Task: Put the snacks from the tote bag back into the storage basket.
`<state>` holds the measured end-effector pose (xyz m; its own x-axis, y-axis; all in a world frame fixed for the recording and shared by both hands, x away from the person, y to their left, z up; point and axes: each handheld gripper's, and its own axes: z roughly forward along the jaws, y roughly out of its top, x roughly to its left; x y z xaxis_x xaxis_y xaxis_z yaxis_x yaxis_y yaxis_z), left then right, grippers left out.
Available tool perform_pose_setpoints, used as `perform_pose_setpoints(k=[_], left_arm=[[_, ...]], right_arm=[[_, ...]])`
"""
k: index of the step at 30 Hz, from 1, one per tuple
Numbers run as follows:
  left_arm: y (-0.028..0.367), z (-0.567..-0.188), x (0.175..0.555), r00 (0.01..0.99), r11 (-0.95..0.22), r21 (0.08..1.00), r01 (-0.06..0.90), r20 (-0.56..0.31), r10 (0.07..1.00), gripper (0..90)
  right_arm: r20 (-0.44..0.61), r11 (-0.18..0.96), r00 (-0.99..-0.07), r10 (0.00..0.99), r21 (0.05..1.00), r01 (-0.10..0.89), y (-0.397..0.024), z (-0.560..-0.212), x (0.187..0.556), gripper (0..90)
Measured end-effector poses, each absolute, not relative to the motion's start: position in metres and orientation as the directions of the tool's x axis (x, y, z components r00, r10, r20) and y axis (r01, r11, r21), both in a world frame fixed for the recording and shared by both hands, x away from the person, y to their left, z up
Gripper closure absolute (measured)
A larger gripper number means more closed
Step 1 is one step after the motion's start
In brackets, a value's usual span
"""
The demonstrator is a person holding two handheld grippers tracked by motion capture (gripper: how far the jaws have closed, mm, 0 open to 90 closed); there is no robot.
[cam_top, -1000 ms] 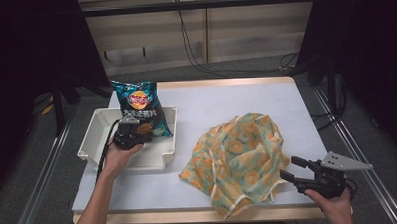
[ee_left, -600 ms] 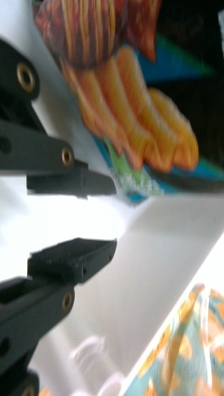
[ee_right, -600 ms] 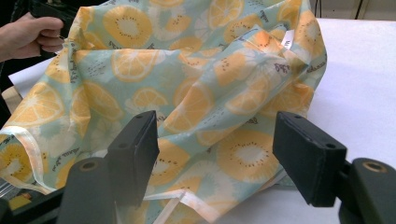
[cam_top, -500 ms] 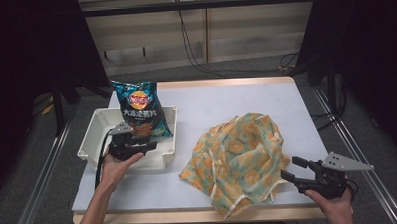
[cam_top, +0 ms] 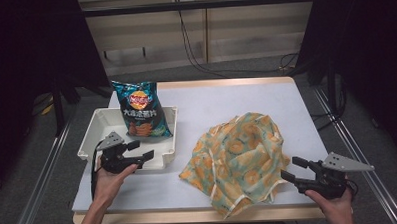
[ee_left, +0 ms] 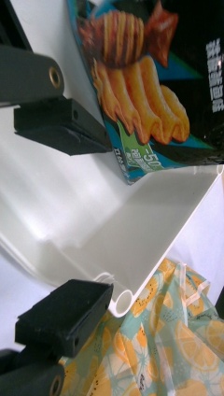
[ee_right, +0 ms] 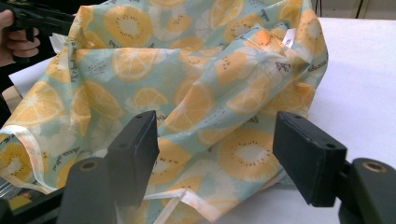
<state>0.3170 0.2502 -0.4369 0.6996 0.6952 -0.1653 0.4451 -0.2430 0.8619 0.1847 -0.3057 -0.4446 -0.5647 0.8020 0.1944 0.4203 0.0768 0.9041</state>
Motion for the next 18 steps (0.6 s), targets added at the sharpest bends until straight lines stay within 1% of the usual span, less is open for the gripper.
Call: perform_pose_setpoints(k=[3,5,9,12,14,18], left_arm=[[0.252,-0.438,0.304,0.700,-0.240,0.869,0.432,-0.156,0.697,23.2],[0.252,-0.439,0.296,0.692,-0.248,0.871,0.423,-0.134,0.709,20.6],[0.251,-0.442,0.282,0.684,-0.262,0.872,0.414,-0.108,0.722,18.3],[0.253,-0.444,0.270,0.672,-0.228,0.887,0.402,-0.117,0.731,17.3],[0.255,-0.448,0.264,0.652,-0.199,0.887,0.416,-0.139,0.745,16.0],[0.253,-0.452,0.259,0.643,-0.203,0.882,0.426,-0.137,0.754,15.9]], right_arm=[[0.198,0.073,-0.563,0.803,0.903,0.423,-0.305,-0.445,0.184,30.9],[0.201,0.070,-0.561,0.803,0.903,0.423,-0.305,-0.445,0.184,30.9],[0.198,0.070,-0.558,0.806,0.904,0.421,-0.306,-0.445,0.185,30.9],[0.200,0.065,-0.556,0.807,0.905,0.421,-0.306,-0.445,0.185,30.8],[0.198,0.070,-0.559,0.805,0.905,0.421,-0.306,-0.445,0.186,30.8],[0.197,0.065,-0.553,0.810,0.907,0.417,-0.308,-0.444,0.185,30.5]])
